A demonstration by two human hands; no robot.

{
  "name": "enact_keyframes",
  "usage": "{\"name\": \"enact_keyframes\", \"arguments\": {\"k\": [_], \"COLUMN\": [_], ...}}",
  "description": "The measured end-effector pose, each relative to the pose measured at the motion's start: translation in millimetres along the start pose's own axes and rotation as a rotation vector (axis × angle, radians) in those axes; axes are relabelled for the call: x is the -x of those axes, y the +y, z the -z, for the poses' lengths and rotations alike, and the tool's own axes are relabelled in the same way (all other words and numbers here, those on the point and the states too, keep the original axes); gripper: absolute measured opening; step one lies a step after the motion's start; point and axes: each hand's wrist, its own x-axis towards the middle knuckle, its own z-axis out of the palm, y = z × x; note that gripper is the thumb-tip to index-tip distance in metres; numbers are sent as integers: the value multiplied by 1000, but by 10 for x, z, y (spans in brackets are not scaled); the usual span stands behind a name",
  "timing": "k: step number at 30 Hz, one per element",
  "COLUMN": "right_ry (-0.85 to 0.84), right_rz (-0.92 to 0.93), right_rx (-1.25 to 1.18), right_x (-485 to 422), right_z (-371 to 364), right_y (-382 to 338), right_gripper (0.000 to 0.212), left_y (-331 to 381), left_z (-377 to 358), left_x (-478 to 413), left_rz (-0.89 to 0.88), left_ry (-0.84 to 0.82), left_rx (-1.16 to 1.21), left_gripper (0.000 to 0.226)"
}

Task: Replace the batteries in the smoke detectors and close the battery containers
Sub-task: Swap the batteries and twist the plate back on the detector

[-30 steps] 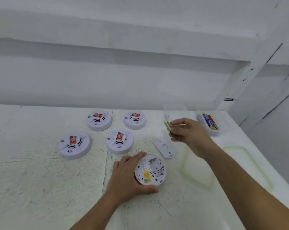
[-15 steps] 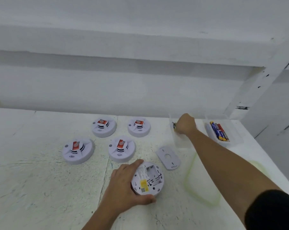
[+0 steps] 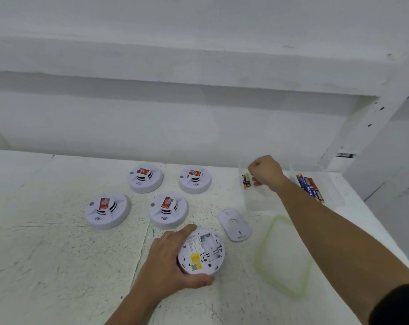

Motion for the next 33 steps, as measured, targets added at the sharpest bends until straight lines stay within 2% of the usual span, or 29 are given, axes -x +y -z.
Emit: {"name": "enact_keyframes", "arguments": {"k": [2, 6, 10, 14, 15, 17, 23, 26, 28, 30, 33], "right_ry": [67, 207, 361, 202, 163, 133, 122, 111, 105, 113, 126], "right_rz": [63, 164, 60, -129, -166, -192, -163, -151, -151, -154, -199], "right_rx": [-77, -144, 48, 410, 465, 496, 551, 508, 436, 295, -140], "right_x": [65, 143, 49, 47, 60, 64, 24, 43, 32, 62, 170], "right_z": [96, 420, 755, 899, 884, 840, 806, 834, 872, 945, 1091], "right_y": [18, 135, 490, 775, 810, 867, 927, 931, 987, 989, 868], "right_gripper": [19, 18, 20, 15, 21, 31, 27, 6, 20, 24, 28], "left_y": [13, -3, -52, -39, -42, -44, 1, 11, 15, 21, 28], "left_z": [3, -20, -54, -55, -55, -49, -37, -25, -21, -18, -19], "left_x": [7, -2, -13, -23, -26, -25, 7, 9, 6, 9, 14], "left_rz": [-3, 4, 1, -2, -2, 2, 19, 24, 29, 26, 22], "left_ry": [12, 16, 33, 32, 31, 35, 34, 31, 26, 25, 24], "left_rx": [3, 9, -5, 0, -1, 6, 24, 35, 35, 32, 30], "left_gripper": [101, 103, 104, 103, 103, 102, 101, 103, 105, 106, 104]}}
